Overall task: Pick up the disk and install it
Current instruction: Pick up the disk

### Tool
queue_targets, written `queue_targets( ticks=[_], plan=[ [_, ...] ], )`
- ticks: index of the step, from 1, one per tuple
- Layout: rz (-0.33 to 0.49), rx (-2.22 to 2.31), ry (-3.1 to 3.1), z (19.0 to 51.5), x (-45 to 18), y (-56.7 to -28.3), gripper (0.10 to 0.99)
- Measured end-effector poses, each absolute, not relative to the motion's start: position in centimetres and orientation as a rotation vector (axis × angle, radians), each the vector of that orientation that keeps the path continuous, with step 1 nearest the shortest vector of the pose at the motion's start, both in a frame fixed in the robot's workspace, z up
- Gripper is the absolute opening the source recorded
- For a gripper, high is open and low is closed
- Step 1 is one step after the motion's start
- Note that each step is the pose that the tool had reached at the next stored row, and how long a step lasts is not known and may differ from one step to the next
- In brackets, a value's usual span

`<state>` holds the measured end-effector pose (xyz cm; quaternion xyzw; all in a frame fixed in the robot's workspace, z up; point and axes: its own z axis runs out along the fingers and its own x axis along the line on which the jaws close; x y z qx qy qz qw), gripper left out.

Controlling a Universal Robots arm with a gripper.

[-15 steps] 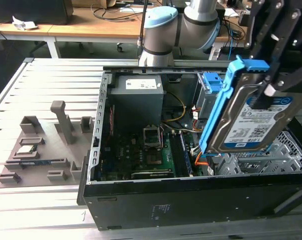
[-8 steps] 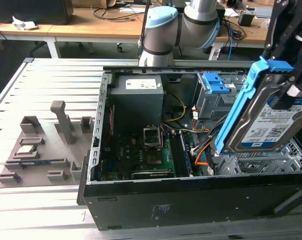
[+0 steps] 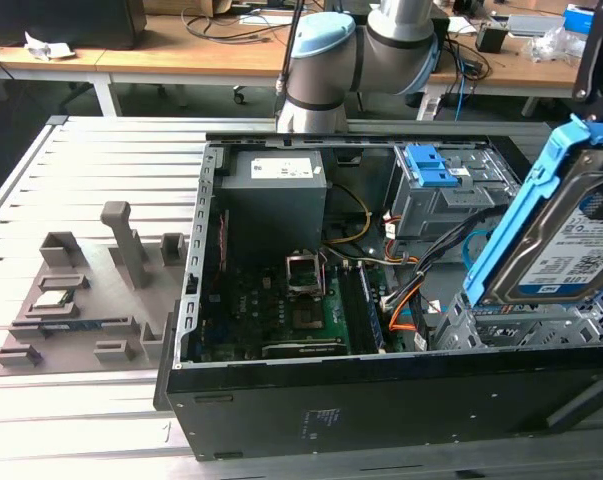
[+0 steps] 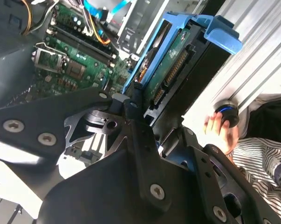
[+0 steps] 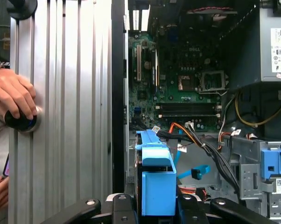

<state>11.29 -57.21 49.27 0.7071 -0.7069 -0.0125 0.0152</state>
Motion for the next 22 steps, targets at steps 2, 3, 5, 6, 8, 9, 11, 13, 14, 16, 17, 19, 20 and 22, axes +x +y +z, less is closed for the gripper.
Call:
queue_targets(
  ticks=[2,3,5,6,8,9,11,13,14,16,17,19,20,22],
  plan=[
    [-0.04,2.2,-2.199,49.3,11.9,-57.2,0.365],
    [-0.04,2.2,-2.199,49.2,12.4,-57.2,0.365],
    [-0.041,2.199,-2.198,49.2,13.3,-57.2,0.365],
    [-0.042,2.199,-2.198,49.2,13.5,-57.2,0.365],
    [-0.043,2.199,-2.198,49.2,14.0,-57.2,0.365],
    [-0.043,2.199,-2.198,49.2,14.1,-57.2,0.365],
    [-0.045,2.193,-2.202,49.1,14.2,-57.2,0.365],
    [-0.063,2.191,-2.22,49.0,14.2,-57.2,0.365],
    [-0.069,2.185,-2.232,49.0,14.2,-57.2,0.365],
    [-0.072,2.183,-2.234,48.8,14.2,-57.2,0.365],
    [-0.073,2.182,-2.233,48.5,14.2,-57.0,0.365],
    [-0.075,2.181,-2.232,47.9,14.3,-56.3,0.365],
    [-0.075,2.181,-2.232,47.7,14.4,-55.9,0.365],
    [-0.076,2.179,-2.23,47.2,14.7,-55.0,0.365]
  ],
)
